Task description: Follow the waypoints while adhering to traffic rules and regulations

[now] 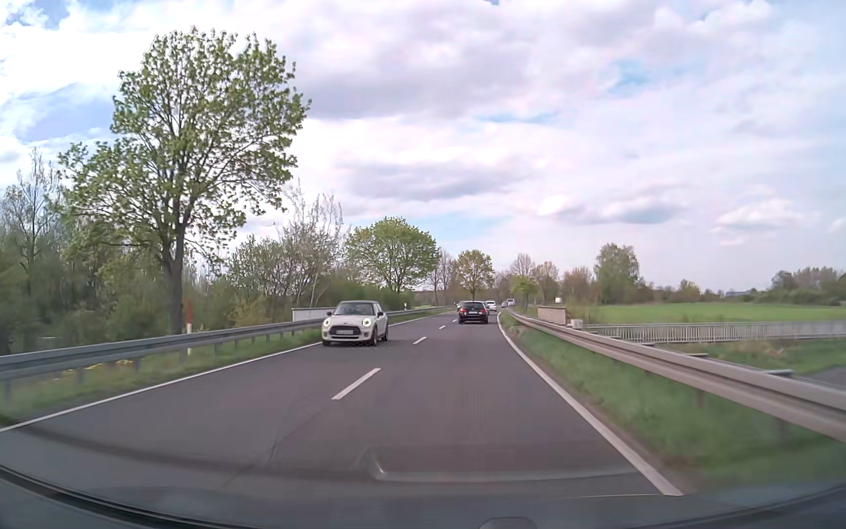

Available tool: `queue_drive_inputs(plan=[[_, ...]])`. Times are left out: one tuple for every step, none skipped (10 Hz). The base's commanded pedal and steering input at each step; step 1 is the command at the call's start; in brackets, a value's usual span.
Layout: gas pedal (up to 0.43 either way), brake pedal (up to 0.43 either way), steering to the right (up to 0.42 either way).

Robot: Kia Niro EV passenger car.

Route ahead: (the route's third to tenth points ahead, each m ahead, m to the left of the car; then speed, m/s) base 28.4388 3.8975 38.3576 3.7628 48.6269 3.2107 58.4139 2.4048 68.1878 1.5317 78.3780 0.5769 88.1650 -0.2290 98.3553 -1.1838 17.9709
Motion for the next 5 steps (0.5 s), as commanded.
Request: queue_drive_inputs(plan=[[0.0,0.0,0.002],[0.0,0.0,0.002],[0.0,0.0,0.002],[0.0,0.0,0.002],[0.0,0.0,0.003]])
